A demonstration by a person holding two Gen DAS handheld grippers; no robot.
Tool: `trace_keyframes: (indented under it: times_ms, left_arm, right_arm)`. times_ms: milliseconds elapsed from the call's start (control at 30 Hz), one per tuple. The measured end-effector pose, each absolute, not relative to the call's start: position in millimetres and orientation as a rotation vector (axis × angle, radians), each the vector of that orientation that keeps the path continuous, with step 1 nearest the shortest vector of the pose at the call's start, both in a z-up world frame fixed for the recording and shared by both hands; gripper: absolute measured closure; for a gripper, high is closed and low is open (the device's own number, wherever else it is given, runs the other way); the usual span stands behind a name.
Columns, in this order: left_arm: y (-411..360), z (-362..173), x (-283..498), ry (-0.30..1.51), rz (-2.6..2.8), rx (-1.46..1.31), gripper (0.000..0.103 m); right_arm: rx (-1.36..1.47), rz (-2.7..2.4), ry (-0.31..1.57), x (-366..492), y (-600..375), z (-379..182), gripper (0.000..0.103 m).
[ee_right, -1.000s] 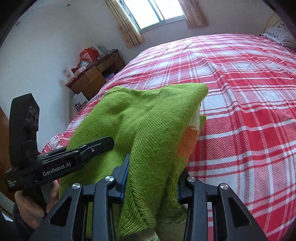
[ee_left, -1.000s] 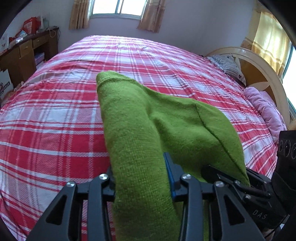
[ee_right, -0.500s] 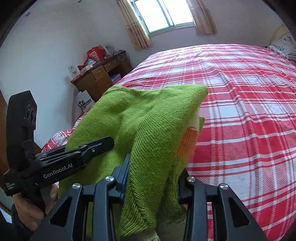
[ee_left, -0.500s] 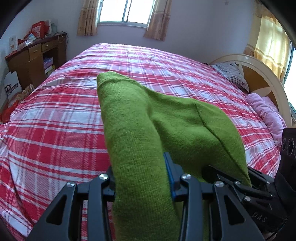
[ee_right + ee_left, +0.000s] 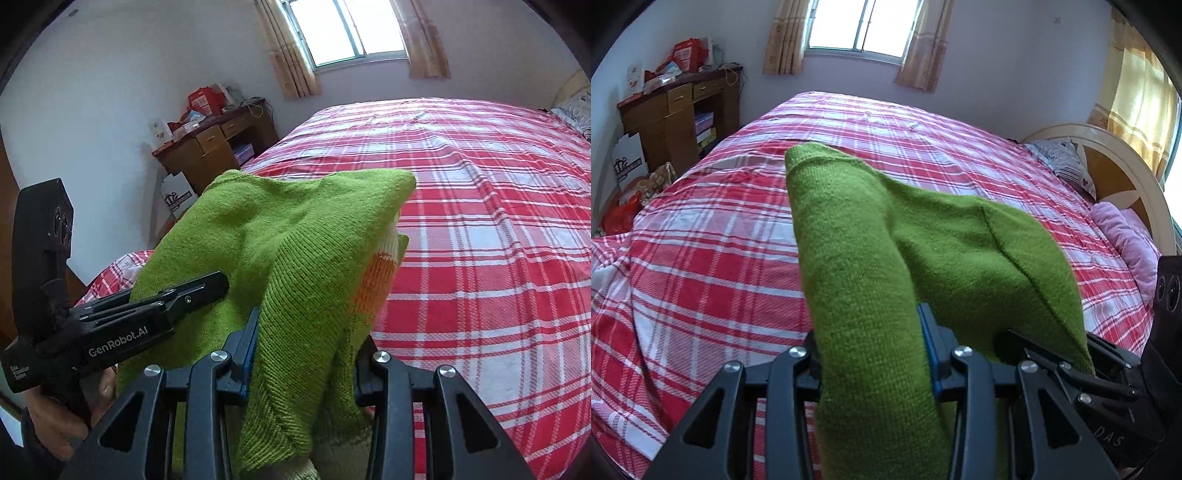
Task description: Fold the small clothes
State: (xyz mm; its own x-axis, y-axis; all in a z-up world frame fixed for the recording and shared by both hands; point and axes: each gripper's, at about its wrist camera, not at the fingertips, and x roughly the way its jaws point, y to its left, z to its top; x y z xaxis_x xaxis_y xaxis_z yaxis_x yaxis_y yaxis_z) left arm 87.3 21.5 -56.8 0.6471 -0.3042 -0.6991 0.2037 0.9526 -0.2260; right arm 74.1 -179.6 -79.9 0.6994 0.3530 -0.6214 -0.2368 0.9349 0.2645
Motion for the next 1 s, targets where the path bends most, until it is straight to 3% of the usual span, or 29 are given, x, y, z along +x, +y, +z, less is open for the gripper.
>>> trace_keyframes:
  times_ms: [1000]
  left_arm:
    - [114.9, -62.5, 95.9, 0.802, -0.093, -0.198, 0.064]
  right_arm:
    - [0.092, 0.524, 0.742, 120.3, -80.3, -83.8, 0.064]
